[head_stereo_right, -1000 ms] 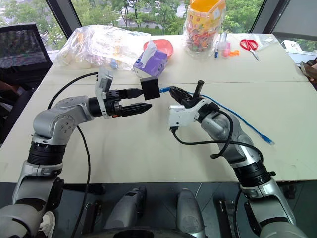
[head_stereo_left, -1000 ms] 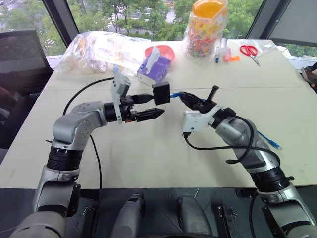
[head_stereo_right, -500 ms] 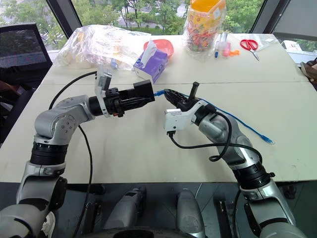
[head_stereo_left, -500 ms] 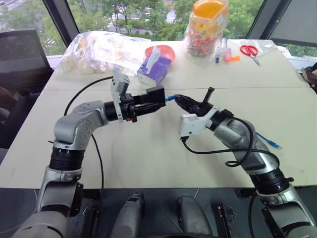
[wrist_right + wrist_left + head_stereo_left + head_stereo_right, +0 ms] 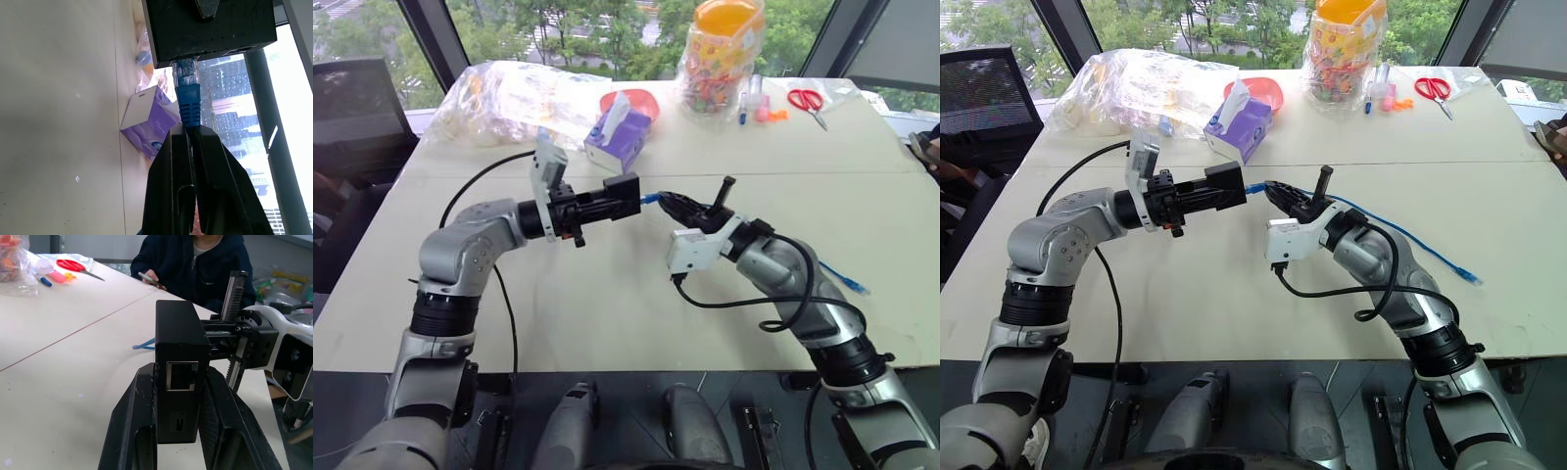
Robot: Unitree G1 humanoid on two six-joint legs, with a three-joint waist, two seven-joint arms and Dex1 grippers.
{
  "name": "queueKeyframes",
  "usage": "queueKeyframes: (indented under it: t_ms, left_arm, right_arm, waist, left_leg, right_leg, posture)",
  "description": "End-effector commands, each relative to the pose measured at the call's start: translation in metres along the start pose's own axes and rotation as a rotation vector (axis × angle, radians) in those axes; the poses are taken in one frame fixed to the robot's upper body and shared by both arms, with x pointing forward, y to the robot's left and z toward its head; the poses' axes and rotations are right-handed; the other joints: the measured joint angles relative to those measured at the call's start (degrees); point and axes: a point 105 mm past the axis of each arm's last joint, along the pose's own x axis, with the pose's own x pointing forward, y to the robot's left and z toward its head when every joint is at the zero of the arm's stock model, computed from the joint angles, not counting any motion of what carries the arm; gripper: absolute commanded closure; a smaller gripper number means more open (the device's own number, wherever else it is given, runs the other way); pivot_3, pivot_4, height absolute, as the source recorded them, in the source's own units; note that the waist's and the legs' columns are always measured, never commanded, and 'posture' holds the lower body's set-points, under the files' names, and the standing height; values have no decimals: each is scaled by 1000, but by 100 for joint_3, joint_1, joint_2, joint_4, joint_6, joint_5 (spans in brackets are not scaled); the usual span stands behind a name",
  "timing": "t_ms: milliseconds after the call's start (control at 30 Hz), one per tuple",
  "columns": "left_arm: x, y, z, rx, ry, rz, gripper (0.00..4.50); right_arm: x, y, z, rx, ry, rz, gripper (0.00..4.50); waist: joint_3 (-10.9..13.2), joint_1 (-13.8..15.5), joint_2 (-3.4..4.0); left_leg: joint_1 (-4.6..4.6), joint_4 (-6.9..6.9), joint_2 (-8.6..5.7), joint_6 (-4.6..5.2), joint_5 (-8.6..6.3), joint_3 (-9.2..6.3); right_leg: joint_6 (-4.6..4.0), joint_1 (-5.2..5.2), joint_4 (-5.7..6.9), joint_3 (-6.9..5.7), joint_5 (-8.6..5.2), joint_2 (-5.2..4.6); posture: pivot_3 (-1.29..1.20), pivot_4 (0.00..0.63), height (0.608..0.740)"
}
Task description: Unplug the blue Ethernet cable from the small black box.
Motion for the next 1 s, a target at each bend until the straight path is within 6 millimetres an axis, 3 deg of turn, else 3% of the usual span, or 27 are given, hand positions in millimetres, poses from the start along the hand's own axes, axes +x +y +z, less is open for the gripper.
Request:
queueKeyframes:
  t_ms: [33, 100, 267, 567, 733, 833, 1000]
  left_arm:
    - [-2, -4, 8, 62, -30, -26, 4000]
    - [-4, -7, 6, 63, -33, -60, 4000]
    - [-8, -11, 4, 83, -12, -123, 4000]
    - [-13, -18, 6, 98, 38, -223, 4000]
    - [-14, -20, 6, 100, 44, -232, 4000]
    - [-14, -21, 8, 102, 41, -234, 4000]
    - [-13, -22, 11, 97, 31, -244, 4000]
  right_arm:
    - [0, -16, 9, 18, -51, -29, 2695]
    - [-2, -9, 6, 143, -53, 59, 1687]
    - [-10, -5, 2, 303, -81, 237, 1687]
    - [-19, -32, 20, 981, -199, 477, 1687]
    - [-23, -34, 17, 1159, -184, 552, 1687]
    - [-23, -32, 20, 1196, -179, 598, 2975]
    - [-18, -32, 26, 1265, -192, 627, 2975]
  waist:
    - [0, 1, 0]
    - [0, -1, 0]
    - [3, -1, -4]
    - [3, 4, -5]
    - [4, 30, -5]
    - [4, 31, -5]
    - [4, 11, -5]
  left_leg:
    - [0, 0, 0, 0, 0, 0]
    - [0, 0, 0, 0, 0, 0]
    - [0, 0, 0, 0, 0, -1]
    - [-1, -1, 3, 1, -2, -5]
    - [-3, -2, 2, 4, -4, -5]
    - [-9, -4, 2, 6, -6, -4]
    - [-30, -3, 2, 6, -5, -4]
  right_leg:
    - [0, 0, 0, 0, 0, 0]
    - [0, 0, -1, 0, 0, 0]
    - [0, 5, -7, -1, 0, 0]
    - [-2, 5, -10, -4, -1, -1]
    - [-3, 5, -18, -6, -1, -4]
    - [-2, 1, -24, -7, -1, -5]
    - [0, -20, -23, -8, 0, -5]
  posture:
    - [0, 150, 728]
    - [0, 150, 728]
    - [0, 150, 728]
    - [0, 150, 728]
    - [0, 150, 728]
    - [0, 150, 728]
    - [0, 150, 728]
